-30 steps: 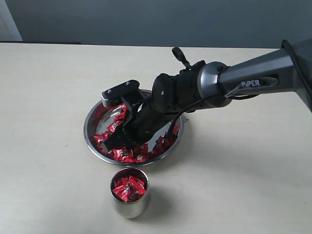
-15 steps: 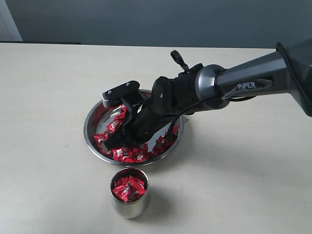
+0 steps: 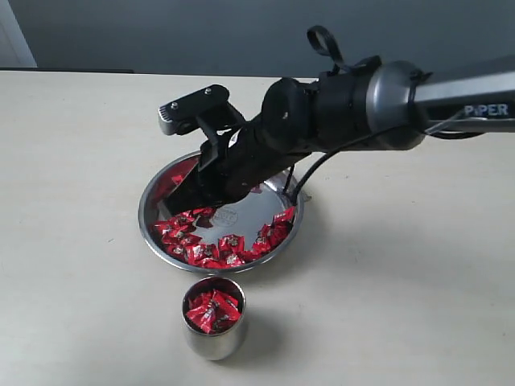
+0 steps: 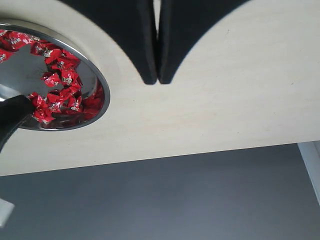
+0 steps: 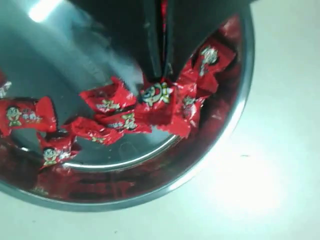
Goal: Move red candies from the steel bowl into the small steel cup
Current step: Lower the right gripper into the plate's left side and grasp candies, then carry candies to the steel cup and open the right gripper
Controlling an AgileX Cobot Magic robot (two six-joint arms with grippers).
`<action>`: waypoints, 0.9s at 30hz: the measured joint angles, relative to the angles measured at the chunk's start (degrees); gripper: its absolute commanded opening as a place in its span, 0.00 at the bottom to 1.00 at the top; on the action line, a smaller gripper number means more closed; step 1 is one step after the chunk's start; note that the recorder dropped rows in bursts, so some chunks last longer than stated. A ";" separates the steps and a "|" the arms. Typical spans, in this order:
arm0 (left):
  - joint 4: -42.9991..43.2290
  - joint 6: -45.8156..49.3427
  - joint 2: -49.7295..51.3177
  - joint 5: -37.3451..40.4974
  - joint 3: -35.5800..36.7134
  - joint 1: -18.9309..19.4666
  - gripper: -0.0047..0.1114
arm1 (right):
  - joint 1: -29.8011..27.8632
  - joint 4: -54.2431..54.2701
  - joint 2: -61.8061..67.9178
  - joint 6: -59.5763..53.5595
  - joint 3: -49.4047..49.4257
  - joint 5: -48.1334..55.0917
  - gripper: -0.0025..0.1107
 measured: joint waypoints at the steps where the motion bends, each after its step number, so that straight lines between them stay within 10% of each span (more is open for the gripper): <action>1: 0.00 0.00 0.00 0.00 0.00 0.00 0.04 | 0.00 0.00 -0.69 0.00 0.00 1.64 0.02; 27: 0.00 0.00 0.00 0.00 0.00 0.00 0.04 | 0.00 5.67 -17.75 -2.28 12.27 23.31 0.02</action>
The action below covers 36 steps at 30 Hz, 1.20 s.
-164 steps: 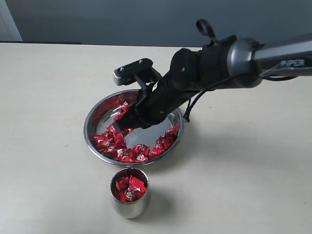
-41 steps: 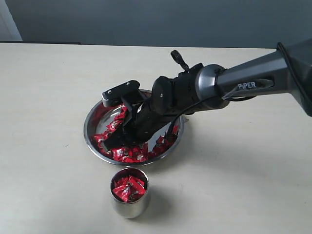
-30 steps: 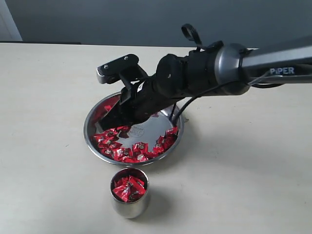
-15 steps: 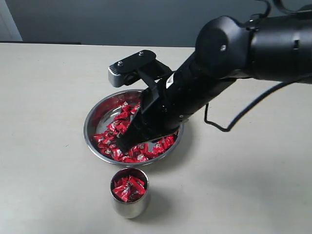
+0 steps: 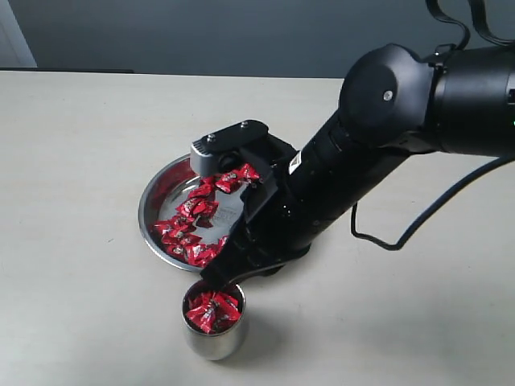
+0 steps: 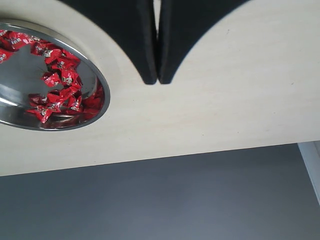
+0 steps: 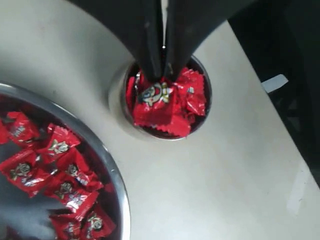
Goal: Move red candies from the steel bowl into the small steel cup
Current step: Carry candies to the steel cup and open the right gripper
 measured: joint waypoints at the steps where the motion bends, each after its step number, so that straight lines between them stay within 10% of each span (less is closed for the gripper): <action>1: 0.00 0.00 0.00 0.00 0.00 0.00 0.04 | 0.00 0.70 0.09 -0.53 0.00 0.29 0.02; 36: 0.00 0.00 0.00 0.00 0.00 0.00 0.04 | 3.86 3.02 8.28 -3.17 0.00 -0.64 0.03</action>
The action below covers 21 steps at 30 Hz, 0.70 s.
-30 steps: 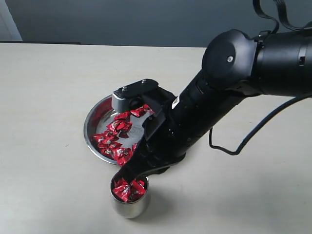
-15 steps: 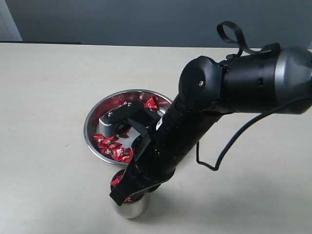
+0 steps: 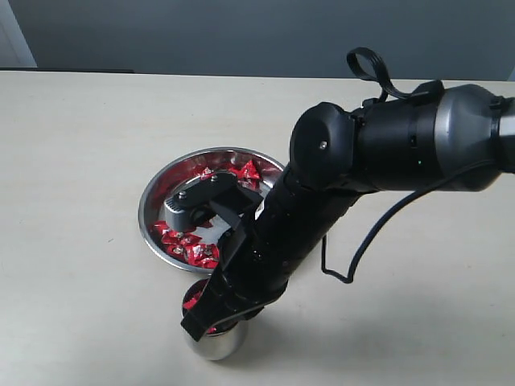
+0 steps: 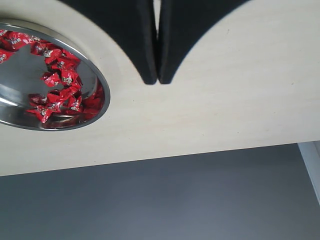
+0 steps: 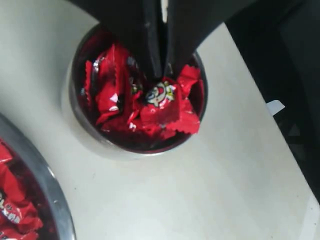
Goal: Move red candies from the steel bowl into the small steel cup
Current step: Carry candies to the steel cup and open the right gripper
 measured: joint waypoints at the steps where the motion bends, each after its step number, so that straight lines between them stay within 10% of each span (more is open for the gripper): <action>1: 0.00 0.00 0.00 0.00 0.00 0.00 0.04 | 0.00 0.11 0.00 0.00 0.00 0.00 0.04; 8: 0.00 0.00 0.00 0.00 0.00 0.00 0.04 | 0.00 0.11 0.00 0.00 0.00 0.32 0.30; 21: 0.00 0.00 0.00 0.00 0.00 0.00 0.04 | 0.00 0.15 -0.89 -0.13 0.00 1.37 0.31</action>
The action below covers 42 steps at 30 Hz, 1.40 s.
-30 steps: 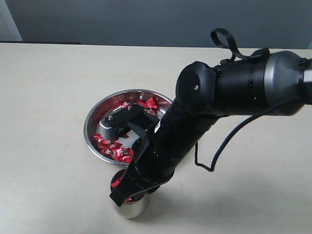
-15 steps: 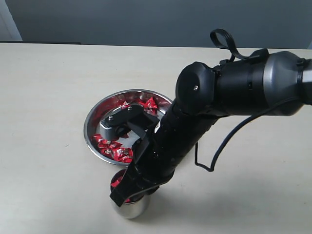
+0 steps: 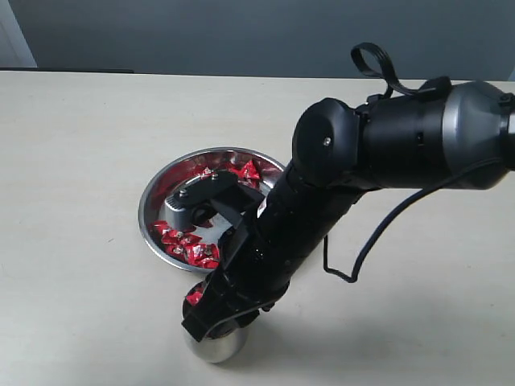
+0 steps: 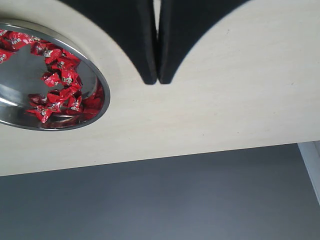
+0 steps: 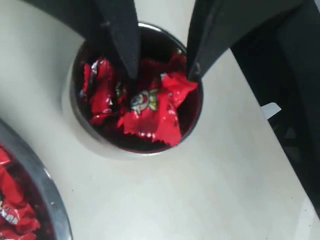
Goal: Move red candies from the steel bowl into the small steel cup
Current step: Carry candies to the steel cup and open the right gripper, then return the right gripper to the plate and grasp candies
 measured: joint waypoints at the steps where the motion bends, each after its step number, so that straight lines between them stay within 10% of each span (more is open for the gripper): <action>1: 0.00 0.00 0.00 0.00 0.00 0.00 0.04 | 0.00 -0.05 -0.31 0.00 0.00 0.04 0.31; 13: 0.00 0.00 0.00 0.00 0.00 0.00 0.04 | 0.00 -2.72 -3.53 0.00 0.00 -3.74 0.31; 26: 0.00 0.00 0.00 0.00 0.00 0.00 0.04 | 0.00 -7.12 2.24 0.00 -0.81 -36.26 0.33; 42: 0.00 0.00 0.00 0.00 0.00 0.00 0.04 | -9.12 -7.72 13.49 0.17 -6.61 -25.16 0.43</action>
